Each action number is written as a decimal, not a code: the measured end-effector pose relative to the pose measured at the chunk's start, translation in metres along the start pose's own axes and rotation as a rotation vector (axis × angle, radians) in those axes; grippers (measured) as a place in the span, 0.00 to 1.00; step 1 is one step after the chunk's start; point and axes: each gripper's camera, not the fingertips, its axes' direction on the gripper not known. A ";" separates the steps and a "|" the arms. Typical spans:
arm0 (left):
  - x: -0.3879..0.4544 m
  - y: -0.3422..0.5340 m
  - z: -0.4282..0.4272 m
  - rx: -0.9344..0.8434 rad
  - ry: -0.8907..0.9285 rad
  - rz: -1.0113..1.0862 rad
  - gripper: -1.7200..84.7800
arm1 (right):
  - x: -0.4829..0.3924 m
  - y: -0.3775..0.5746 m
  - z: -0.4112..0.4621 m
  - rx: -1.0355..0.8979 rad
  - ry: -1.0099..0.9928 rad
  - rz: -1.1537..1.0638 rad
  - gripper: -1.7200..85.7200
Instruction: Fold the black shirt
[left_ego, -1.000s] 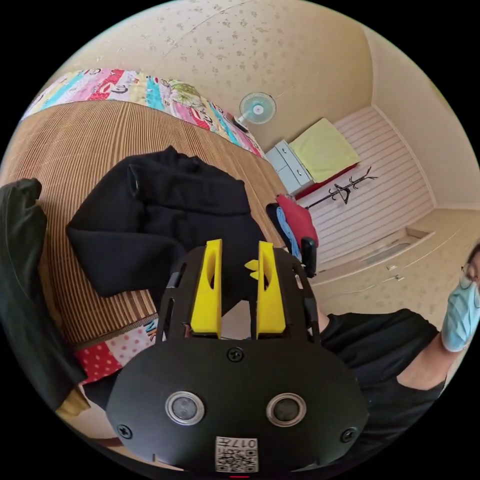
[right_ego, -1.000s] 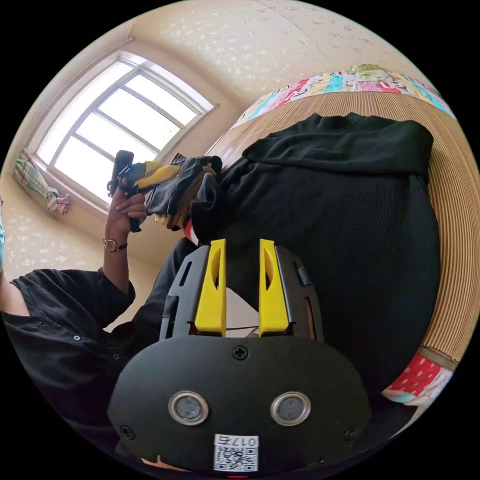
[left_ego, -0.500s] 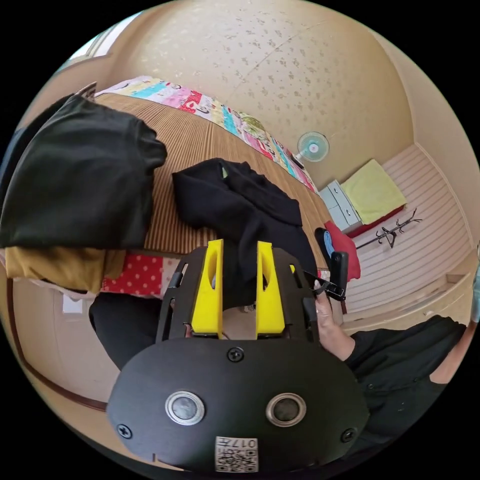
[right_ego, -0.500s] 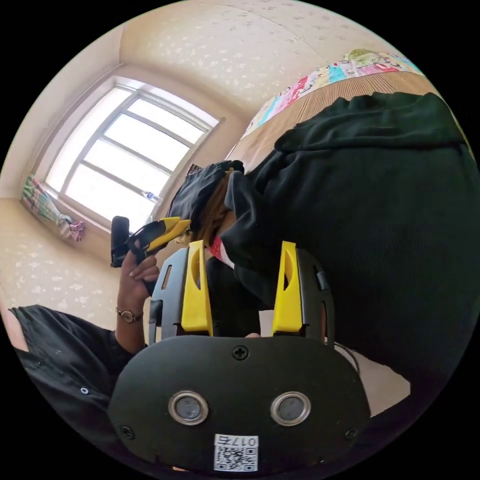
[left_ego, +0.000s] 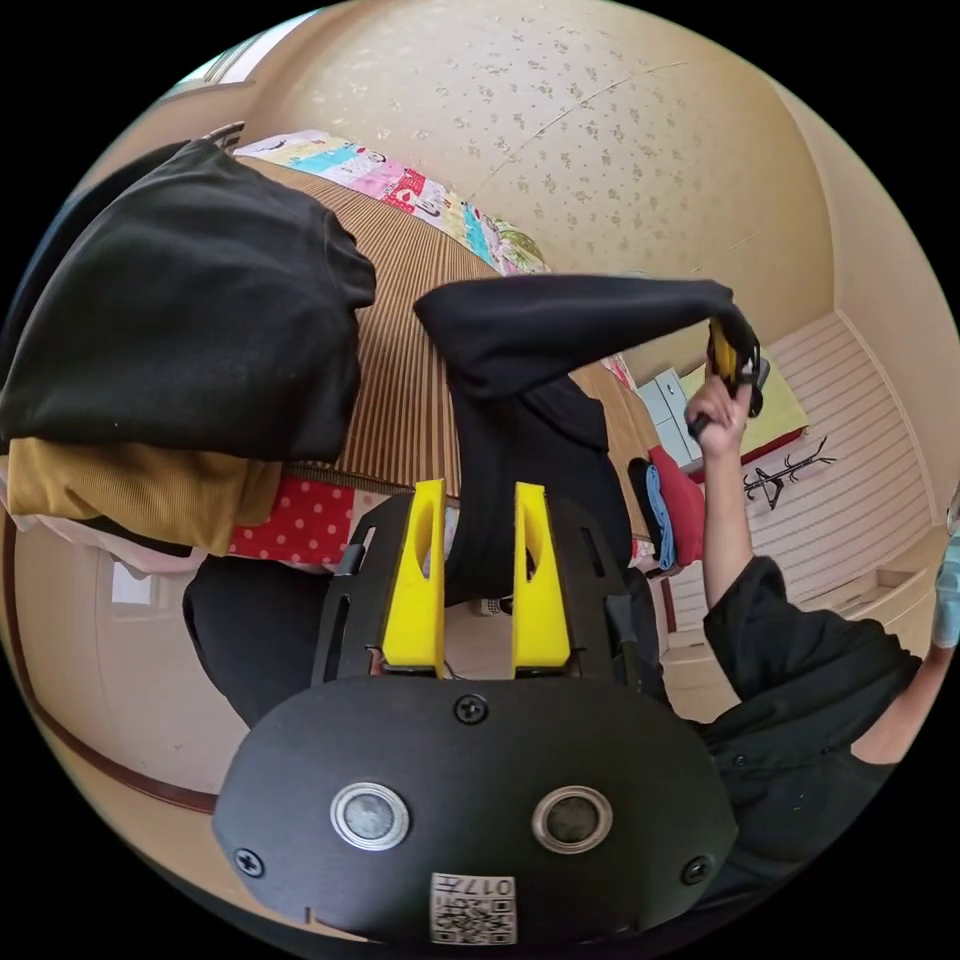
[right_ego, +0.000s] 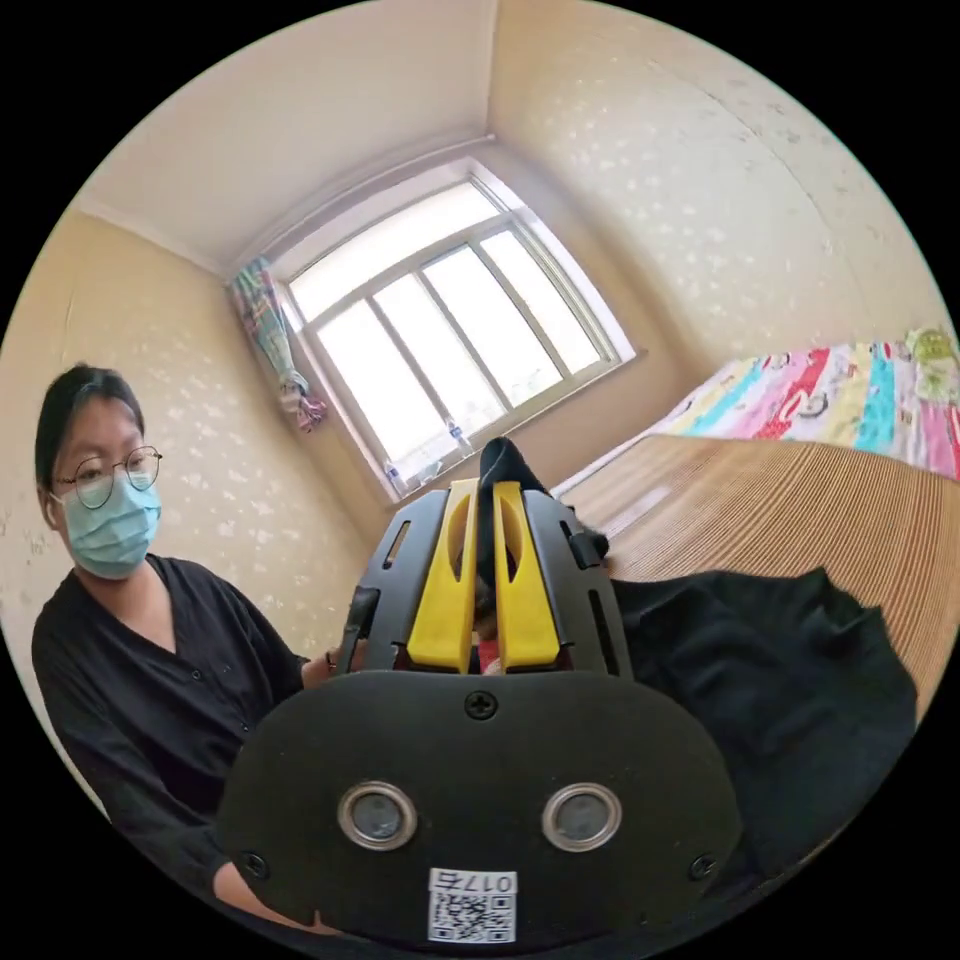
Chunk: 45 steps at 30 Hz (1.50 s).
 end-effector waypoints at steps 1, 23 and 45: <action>-0.002 0.000 0.001 -0.005 -0.003 0.000 0.14 | 0.016 0.002 -0.013 0.013 0.031 0.057 0.05; -0.020 -0.021 0.028 -0.026 0.072 -0.017 0.14 | 0.186 0.131 -0.133 -0.117 0.458 0.849 0.14; 0.012 -0.012 0.047 -0.051 0.005 -0.007 0.14 | 0.162 0.112 -0.058 -0.518 1.051 0.833 0.07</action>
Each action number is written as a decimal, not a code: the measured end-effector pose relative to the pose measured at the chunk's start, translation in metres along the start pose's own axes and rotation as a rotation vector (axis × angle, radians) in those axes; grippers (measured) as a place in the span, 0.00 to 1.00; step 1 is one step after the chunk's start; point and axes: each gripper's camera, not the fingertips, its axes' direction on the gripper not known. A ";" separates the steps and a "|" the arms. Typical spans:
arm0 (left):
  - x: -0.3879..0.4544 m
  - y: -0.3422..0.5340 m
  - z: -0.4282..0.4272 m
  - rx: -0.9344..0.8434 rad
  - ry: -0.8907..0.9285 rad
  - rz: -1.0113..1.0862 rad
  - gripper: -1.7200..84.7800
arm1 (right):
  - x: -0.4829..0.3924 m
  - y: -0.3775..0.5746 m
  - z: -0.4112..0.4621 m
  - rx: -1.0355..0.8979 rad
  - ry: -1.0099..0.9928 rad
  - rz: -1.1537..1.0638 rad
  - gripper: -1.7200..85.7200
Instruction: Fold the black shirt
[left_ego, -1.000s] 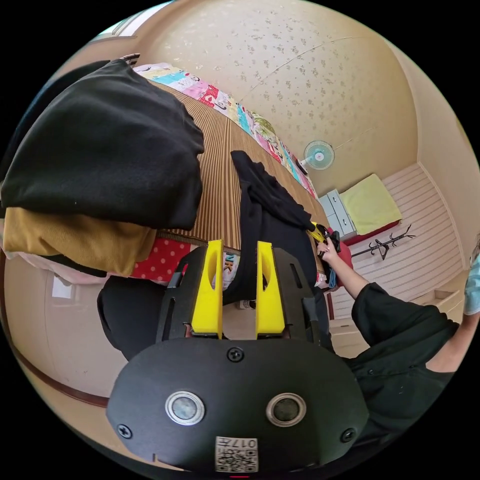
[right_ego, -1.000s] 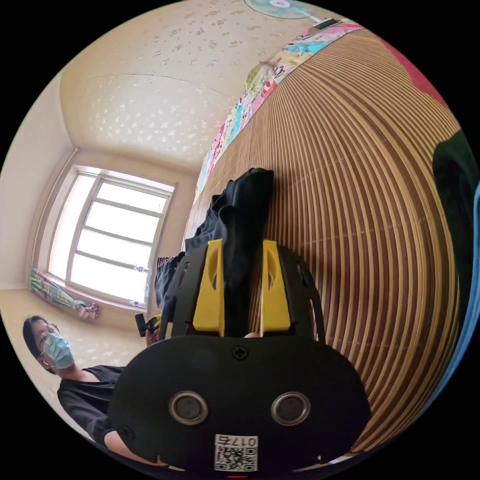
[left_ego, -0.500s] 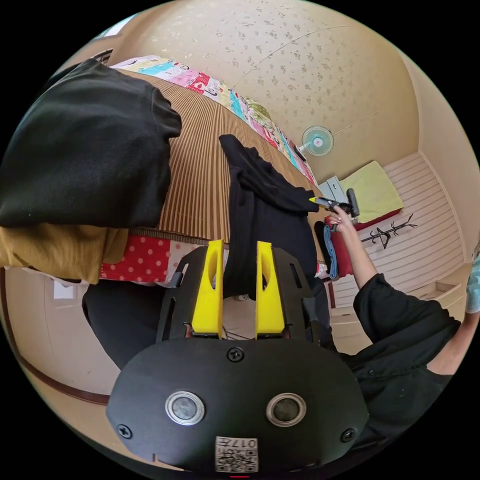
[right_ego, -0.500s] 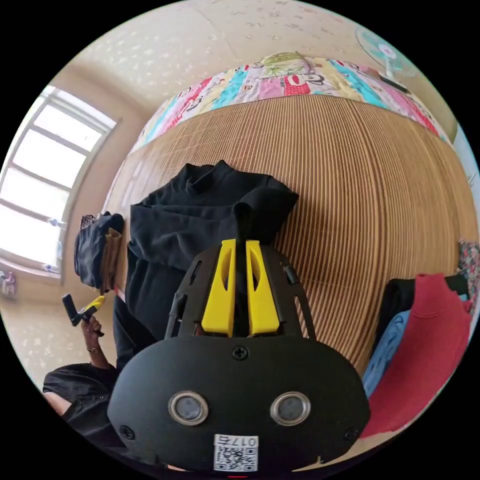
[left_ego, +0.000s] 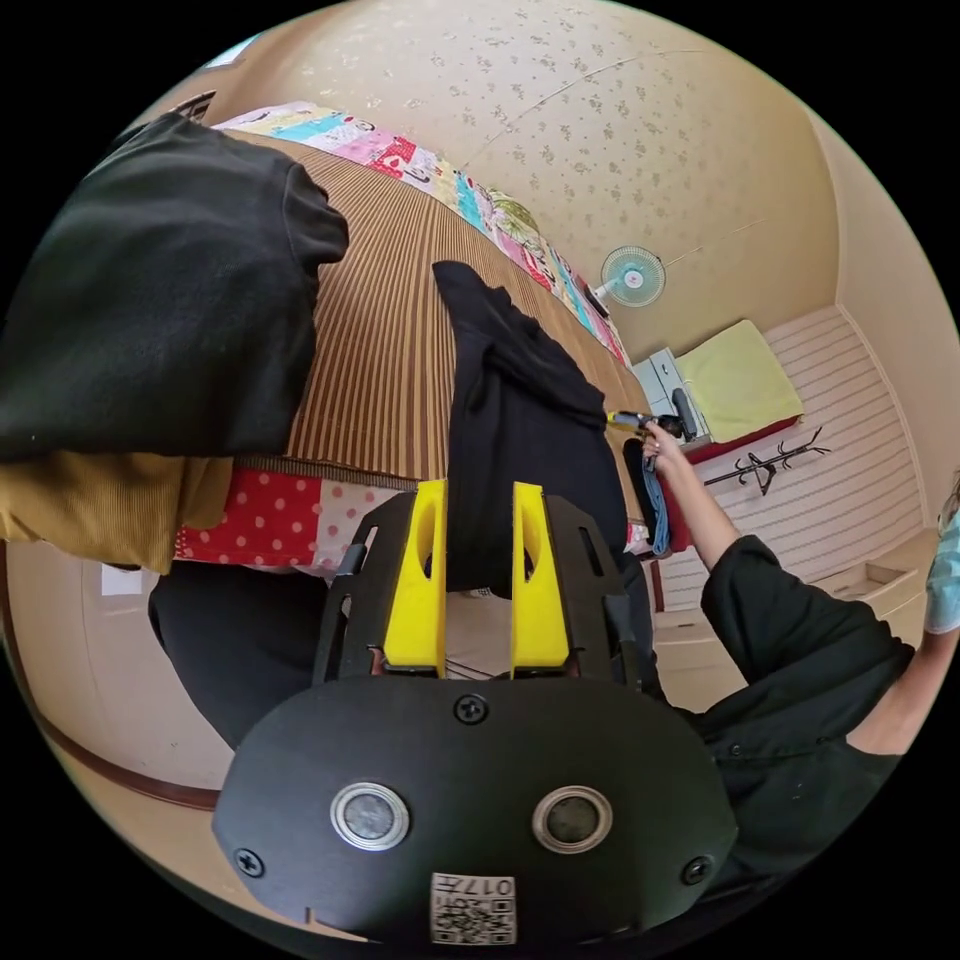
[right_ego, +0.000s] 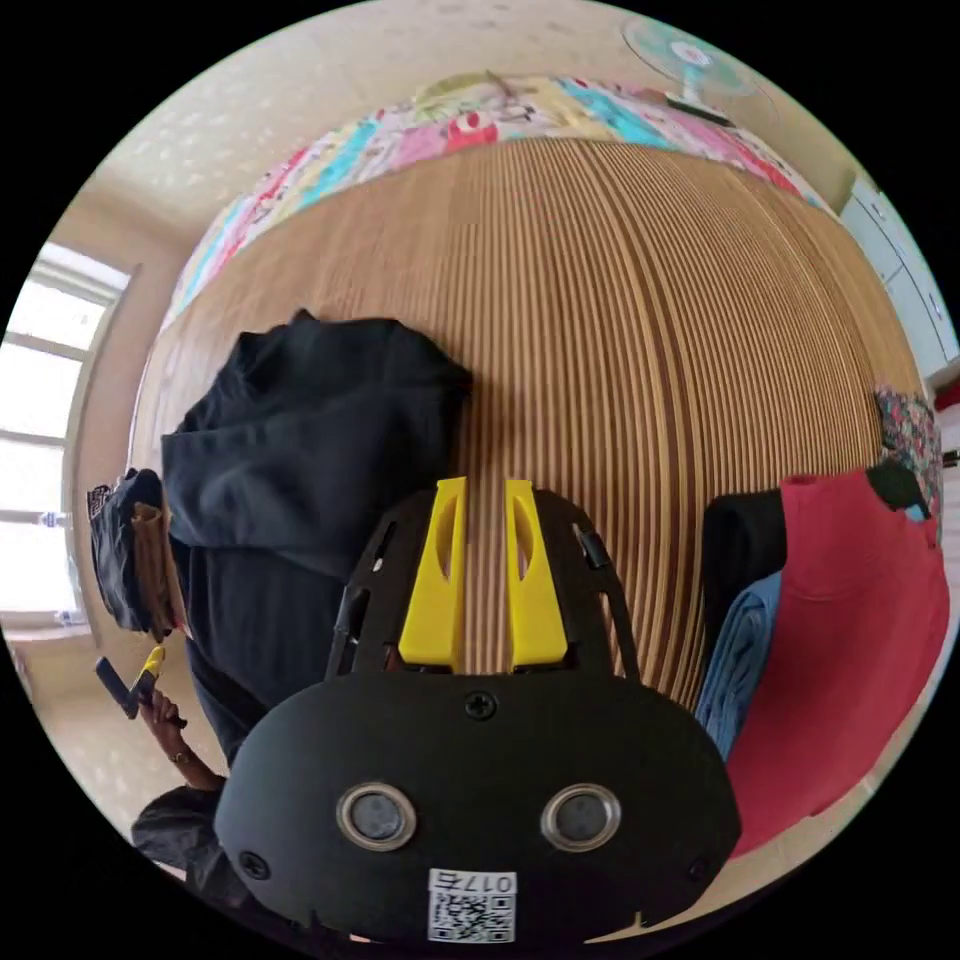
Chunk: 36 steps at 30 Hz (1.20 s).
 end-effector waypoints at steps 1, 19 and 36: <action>0.002 0.000 0.000 0.002 -0.015 0.001 0.14 | -0.002 0.009 -0.004 0.038 0.005 -0.013 0.07; 0.144 -0.179 0.234 -0.126 -0.466 0.354 0.05 | -0.103 0.186 0.011 0.314 0.104 -0.273 0.02; 0.174 -0.043 0.159 0.047 -0.160 0.355 0.12 | -0.121 0.292 0.022 0.389 -0.156 -0.304 0.03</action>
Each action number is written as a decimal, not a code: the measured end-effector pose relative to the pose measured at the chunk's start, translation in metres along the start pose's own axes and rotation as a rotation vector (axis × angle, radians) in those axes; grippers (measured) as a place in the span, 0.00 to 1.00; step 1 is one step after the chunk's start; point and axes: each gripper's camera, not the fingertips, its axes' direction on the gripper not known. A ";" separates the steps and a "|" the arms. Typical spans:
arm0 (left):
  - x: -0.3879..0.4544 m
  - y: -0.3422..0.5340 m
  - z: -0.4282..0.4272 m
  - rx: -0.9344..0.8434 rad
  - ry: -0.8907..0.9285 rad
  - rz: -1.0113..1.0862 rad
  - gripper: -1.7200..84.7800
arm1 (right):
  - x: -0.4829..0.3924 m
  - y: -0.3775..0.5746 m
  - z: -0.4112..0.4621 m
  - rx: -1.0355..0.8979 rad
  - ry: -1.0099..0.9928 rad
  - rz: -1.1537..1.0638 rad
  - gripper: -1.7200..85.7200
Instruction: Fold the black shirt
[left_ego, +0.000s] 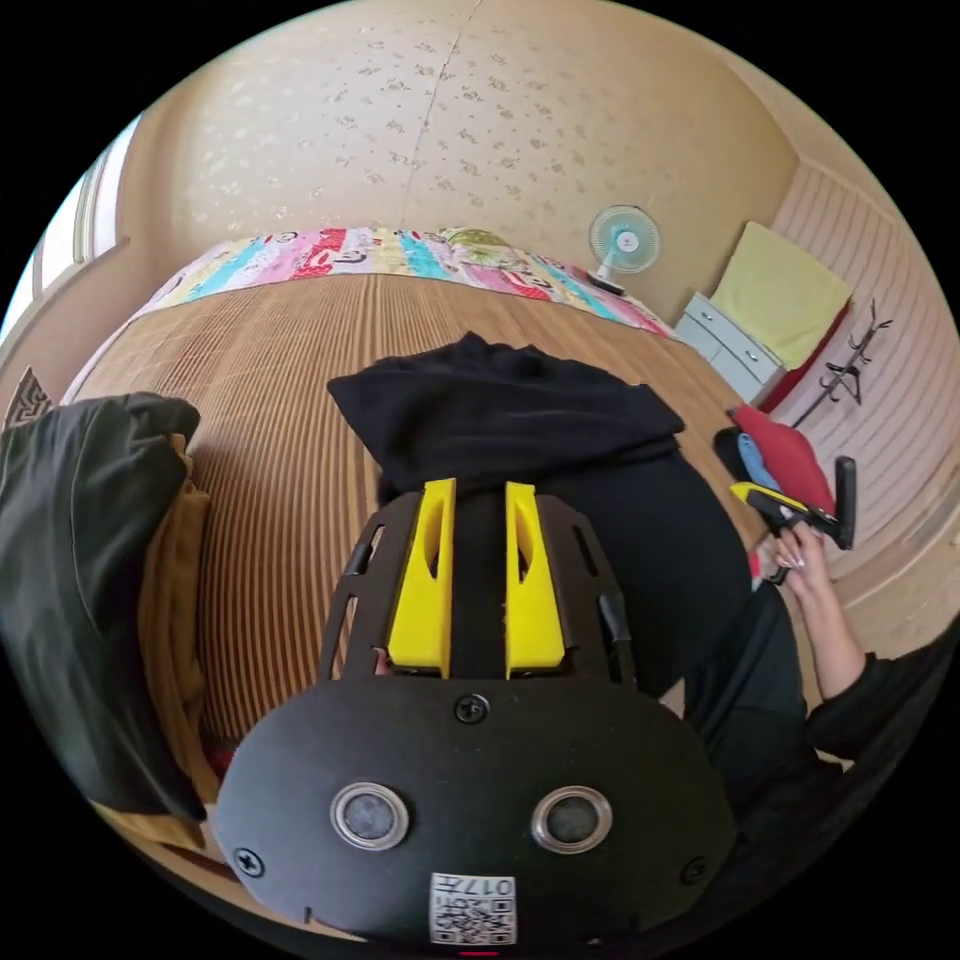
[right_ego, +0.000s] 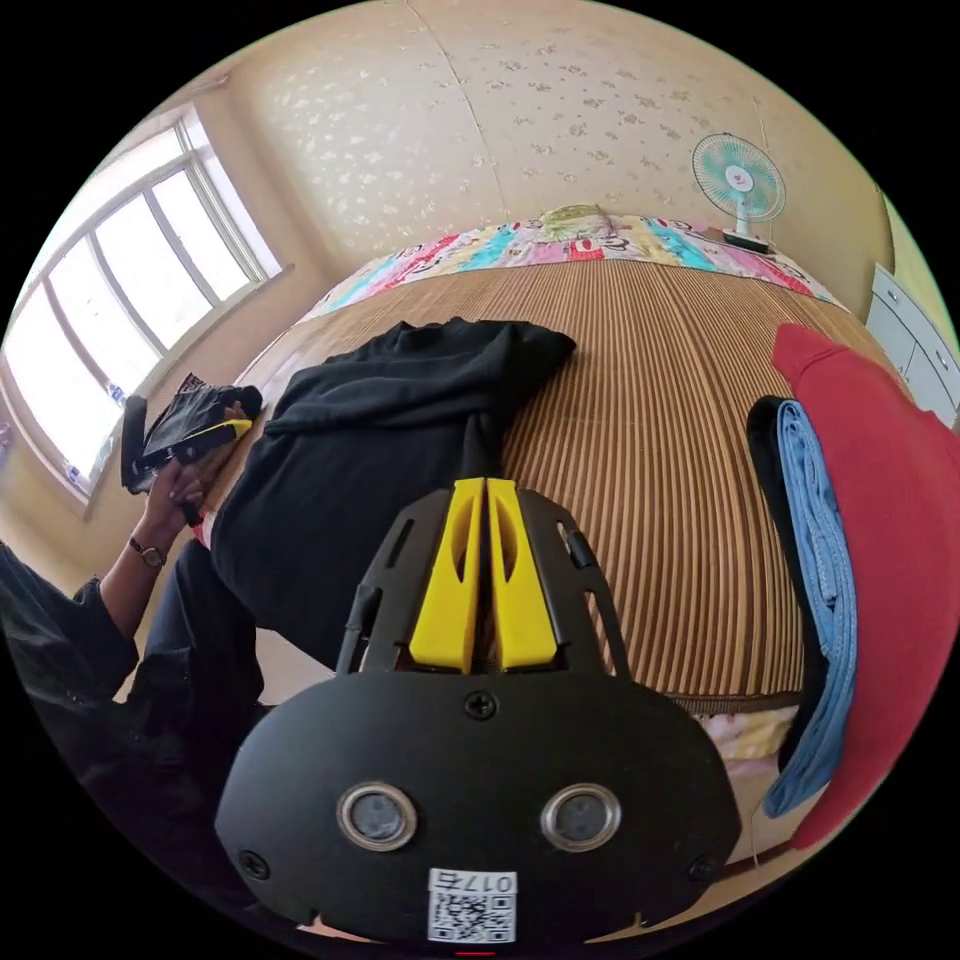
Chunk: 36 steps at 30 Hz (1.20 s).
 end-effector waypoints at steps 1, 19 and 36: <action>0.005 0.004 0.002 -0.022 0.038 0.010 0.12 | -0.007 0.003 0.002 -0.004 -0.008 -0.002 0.03; -0.011 -0.097 0.120 -0.266 -0.289 -0.026 0.01 | -0.055 -0.035 0.132 -0.217 0.263 -0.031 0.03; -0.012 0.029 -0.013 0.055 -0.186 -0.042 0.04 | -0.052 -0.046 0.133 -0.303 0.139 0.063 0.02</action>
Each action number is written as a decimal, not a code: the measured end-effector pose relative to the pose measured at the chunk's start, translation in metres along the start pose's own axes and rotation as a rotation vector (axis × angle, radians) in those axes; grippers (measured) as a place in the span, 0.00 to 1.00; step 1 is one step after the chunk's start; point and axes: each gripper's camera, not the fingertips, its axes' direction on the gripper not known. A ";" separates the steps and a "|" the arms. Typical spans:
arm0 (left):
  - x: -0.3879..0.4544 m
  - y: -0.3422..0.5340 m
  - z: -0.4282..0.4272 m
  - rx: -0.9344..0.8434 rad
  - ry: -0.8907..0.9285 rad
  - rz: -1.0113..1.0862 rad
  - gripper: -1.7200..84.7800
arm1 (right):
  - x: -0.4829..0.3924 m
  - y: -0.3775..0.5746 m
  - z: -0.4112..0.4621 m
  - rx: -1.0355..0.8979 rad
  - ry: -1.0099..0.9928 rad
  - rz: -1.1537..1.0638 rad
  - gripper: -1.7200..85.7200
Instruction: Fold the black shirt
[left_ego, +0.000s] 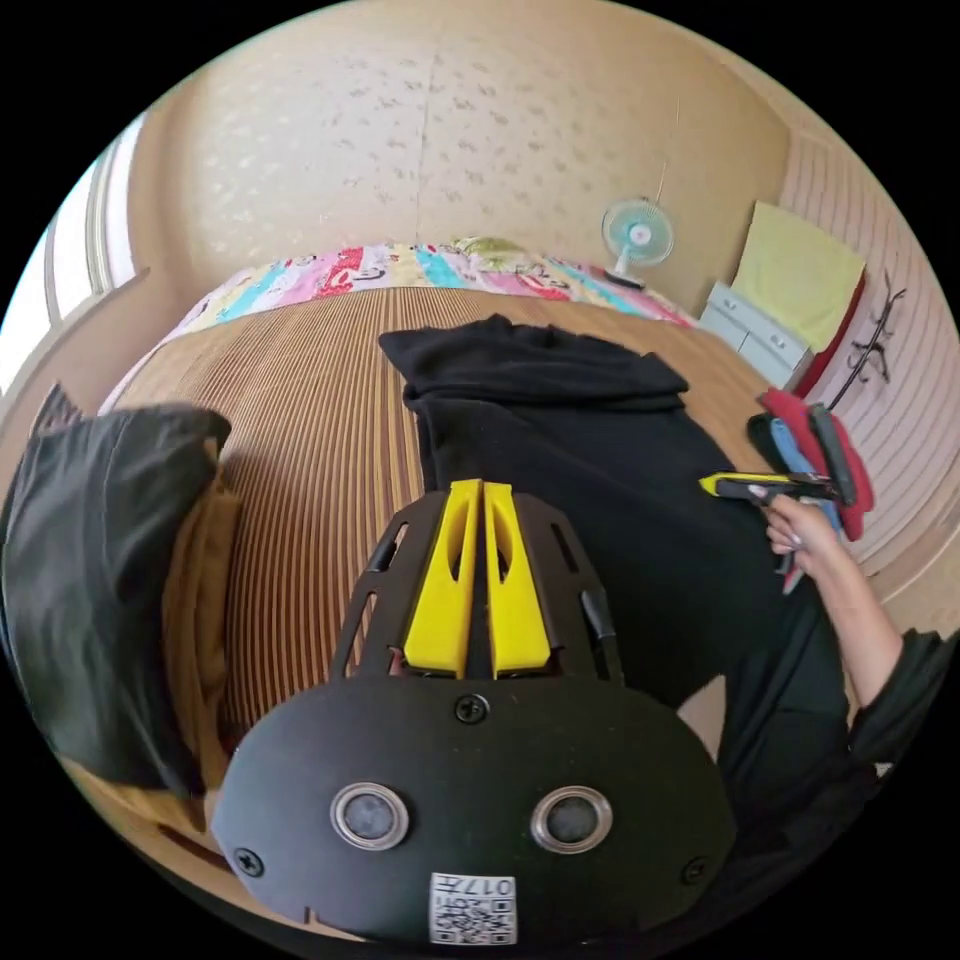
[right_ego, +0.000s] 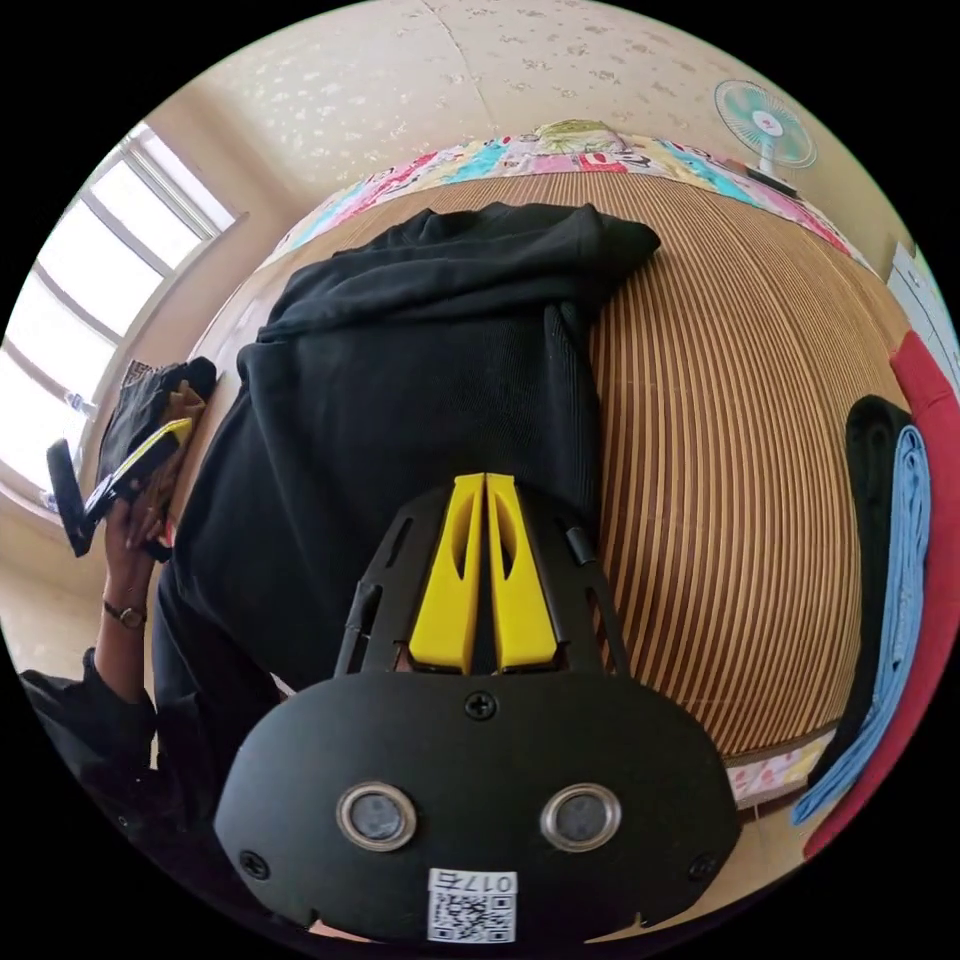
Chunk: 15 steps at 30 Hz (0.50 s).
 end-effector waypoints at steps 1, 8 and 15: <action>-0.004 0.010 -0.006 -0.011 0.001 -0.009 0.05 | -0.006 -0.002 0.001 -0.009 0.032 -0.011 0.02; -0.042 0.079 -0.046 -0.146 0.072 -0.030 0.14 | -0.043 -0.043 0.020 -0.049 0.278 -0.099 0.03; -0.080 0.074 0.010 -0.451 0.217 -0.056 0.16 | -0.007 -0.043 0.010 0.069 0.123 -0.007 0.03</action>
